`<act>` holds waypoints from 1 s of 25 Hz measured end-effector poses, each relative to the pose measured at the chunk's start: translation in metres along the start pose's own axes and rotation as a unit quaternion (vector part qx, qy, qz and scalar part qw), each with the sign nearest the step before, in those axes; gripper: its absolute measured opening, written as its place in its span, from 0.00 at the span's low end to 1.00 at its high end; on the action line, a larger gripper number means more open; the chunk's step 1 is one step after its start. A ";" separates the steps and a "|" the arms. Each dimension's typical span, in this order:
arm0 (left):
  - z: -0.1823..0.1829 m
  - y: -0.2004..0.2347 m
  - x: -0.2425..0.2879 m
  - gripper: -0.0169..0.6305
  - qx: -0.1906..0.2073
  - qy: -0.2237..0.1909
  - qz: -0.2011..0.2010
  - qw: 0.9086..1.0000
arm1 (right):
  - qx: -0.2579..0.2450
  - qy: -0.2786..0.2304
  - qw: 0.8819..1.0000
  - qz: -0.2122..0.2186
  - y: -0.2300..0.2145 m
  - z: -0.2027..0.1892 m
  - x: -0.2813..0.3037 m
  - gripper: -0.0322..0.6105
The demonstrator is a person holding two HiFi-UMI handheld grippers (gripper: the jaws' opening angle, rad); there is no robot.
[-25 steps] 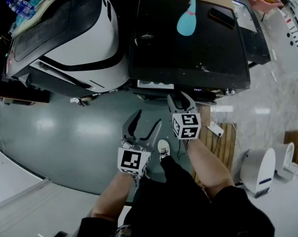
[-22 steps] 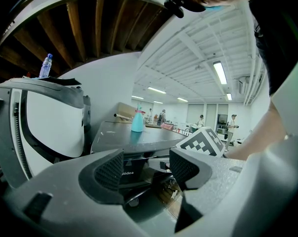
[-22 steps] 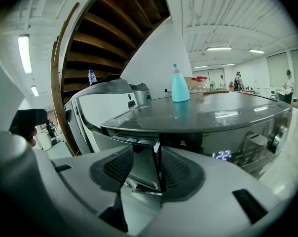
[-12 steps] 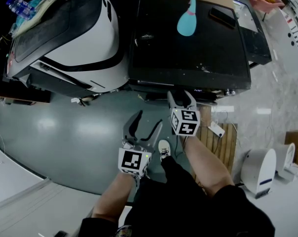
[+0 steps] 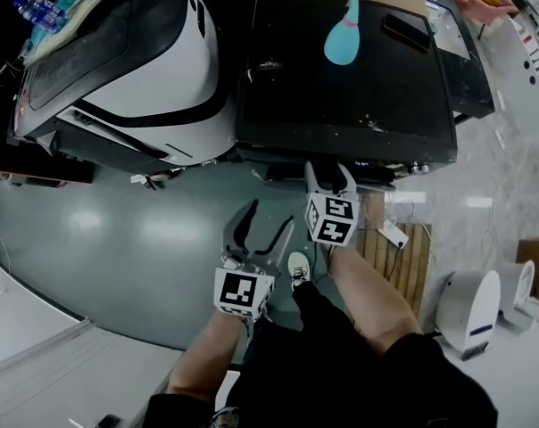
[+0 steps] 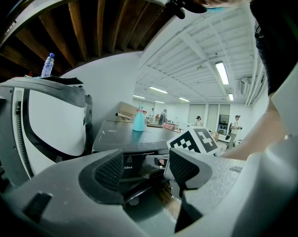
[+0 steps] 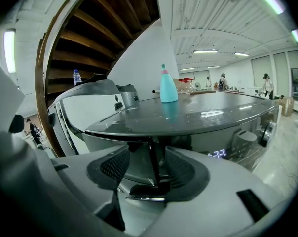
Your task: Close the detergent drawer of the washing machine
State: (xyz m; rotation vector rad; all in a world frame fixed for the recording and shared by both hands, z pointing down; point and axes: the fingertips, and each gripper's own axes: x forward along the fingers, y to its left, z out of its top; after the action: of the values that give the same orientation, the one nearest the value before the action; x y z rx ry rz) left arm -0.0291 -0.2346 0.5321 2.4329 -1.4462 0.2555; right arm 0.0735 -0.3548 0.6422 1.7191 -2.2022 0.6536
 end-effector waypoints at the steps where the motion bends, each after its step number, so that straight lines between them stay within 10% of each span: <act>1: 0.000 0.000 -0.001 0.45 0.000 0.000 0.001 1.000 | 0.000 0.000 1.000 -0.002 0.000 -0.001 0.000 0.40; 18: 0.004 0.006 -0.021 0.45 0.006 -0.002 0.010 1.000 | -0.003 -0.009 1.000 -0.024 -0.002 0.003 0.002 0.39; 25: 0.010 0.004 -0.047 0.45 0.007 -0.011 0.013 1.000 | -0.012 0.004 1.000 -0.011 -0.003 0.006 -0.017 0.05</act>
State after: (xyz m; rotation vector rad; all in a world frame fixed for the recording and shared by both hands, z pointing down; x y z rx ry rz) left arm -0.0550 -0.2010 0.5093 2.4366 -1.4903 0.2452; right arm 0.0812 -0.3436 0.6298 1.7221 -2.1745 0.6243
